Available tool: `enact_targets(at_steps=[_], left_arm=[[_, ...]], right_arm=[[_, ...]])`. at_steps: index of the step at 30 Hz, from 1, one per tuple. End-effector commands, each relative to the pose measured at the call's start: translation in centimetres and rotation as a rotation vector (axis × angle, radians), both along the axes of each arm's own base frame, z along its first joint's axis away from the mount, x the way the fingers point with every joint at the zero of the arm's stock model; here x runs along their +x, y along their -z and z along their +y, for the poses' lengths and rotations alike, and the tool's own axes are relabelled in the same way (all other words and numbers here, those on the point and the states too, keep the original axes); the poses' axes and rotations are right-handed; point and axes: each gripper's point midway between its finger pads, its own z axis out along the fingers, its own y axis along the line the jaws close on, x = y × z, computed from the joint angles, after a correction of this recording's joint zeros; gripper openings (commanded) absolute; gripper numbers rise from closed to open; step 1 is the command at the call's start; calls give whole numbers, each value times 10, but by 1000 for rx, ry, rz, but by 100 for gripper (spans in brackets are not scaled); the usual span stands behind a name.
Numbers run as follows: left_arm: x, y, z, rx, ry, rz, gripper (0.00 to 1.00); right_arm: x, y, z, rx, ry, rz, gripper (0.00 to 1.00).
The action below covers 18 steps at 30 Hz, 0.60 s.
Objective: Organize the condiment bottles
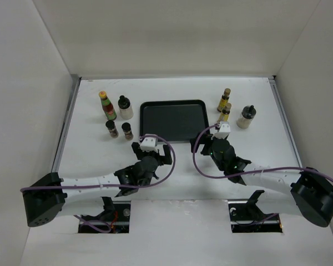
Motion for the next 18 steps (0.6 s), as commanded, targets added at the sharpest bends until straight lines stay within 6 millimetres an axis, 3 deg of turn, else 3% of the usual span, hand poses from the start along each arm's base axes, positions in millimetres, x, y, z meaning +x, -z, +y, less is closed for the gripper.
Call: enact_targets(at_steps=[1,5,9,14,18], left_arm=[[7,-21,3,-72,-34,-33,100],[12,-25,15,-70,-80,-44,100],[17,-41,21,-28,-124,-44,100],[21,-86,40,-75,-217,-92,100],[27,-124,74,-171,-311,-156,100]], right_arm=[[8,-30,16,59,-19,-67,100],[9,-27,15,49,-14,-63,100],[9,-28,16,42,-19,-71,100],[9,-30,13,25,-15,-84,100],[8,-33,9,35,-7,-105,100]])
